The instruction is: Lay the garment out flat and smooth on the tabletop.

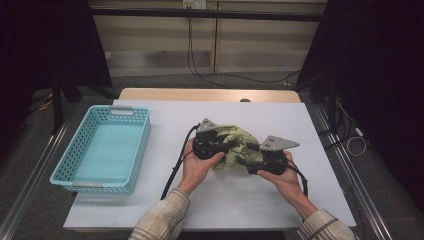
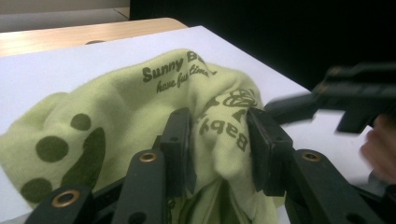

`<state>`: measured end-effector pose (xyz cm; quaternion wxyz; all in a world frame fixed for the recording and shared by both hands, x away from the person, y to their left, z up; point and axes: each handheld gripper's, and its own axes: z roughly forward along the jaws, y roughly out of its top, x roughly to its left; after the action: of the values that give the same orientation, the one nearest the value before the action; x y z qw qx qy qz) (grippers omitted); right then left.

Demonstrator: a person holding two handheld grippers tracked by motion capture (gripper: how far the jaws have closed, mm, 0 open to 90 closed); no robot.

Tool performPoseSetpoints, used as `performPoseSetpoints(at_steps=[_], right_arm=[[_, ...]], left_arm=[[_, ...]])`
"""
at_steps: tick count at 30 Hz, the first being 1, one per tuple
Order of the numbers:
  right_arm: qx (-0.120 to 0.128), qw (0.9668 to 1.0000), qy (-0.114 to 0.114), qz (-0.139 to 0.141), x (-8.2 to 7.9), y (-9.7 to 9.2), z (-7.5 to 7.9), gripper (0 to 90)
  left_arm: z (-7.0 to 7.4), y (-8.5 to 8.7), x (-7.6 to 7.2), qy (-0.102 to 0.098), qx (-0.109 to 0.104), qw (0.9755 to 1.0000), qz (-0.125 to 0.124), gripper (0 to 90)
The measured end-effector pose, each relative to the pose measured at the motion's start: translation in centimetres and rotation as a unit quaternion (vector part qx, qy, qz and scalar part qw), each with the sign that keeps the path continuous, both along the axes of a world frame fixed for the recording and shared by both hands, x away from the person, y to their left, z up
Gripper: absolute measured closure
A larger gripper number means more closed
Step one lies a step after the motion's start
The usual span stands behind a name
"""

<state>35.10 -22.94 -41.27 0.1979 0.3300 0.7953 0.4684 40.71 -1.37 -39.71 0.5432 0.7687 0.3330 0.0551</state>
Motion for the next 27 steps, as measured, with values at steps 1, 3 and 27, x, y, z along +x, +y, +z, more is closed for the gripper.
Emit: performPoseSetpoints(at_steps=[1, 3, 27], right_arm=[[-0.010, 0.9999, 0.002, -0.003, 0.1, 0.4, -0.4, 37.0], [-0.010, 0.9999, 0.003, -0.007, 0.3, 0.4, -0.5, 44.9], [0.019, 0.9951, -0.019, -0.095, 1.0, -5.2, 1.4, 80.0]], left_arm=[[0.0, -0.1, 0.0, -0.001, 0.003, 1.0000, -0.004, 60.5], [0.0, -0.2, 0.0, 0.001, 0.002, 1.0000, -0.007, 59.5], [-1.5, 4.4, 0.4, 0.002, 0.040, 0.9981, 0.048, 34.3]])
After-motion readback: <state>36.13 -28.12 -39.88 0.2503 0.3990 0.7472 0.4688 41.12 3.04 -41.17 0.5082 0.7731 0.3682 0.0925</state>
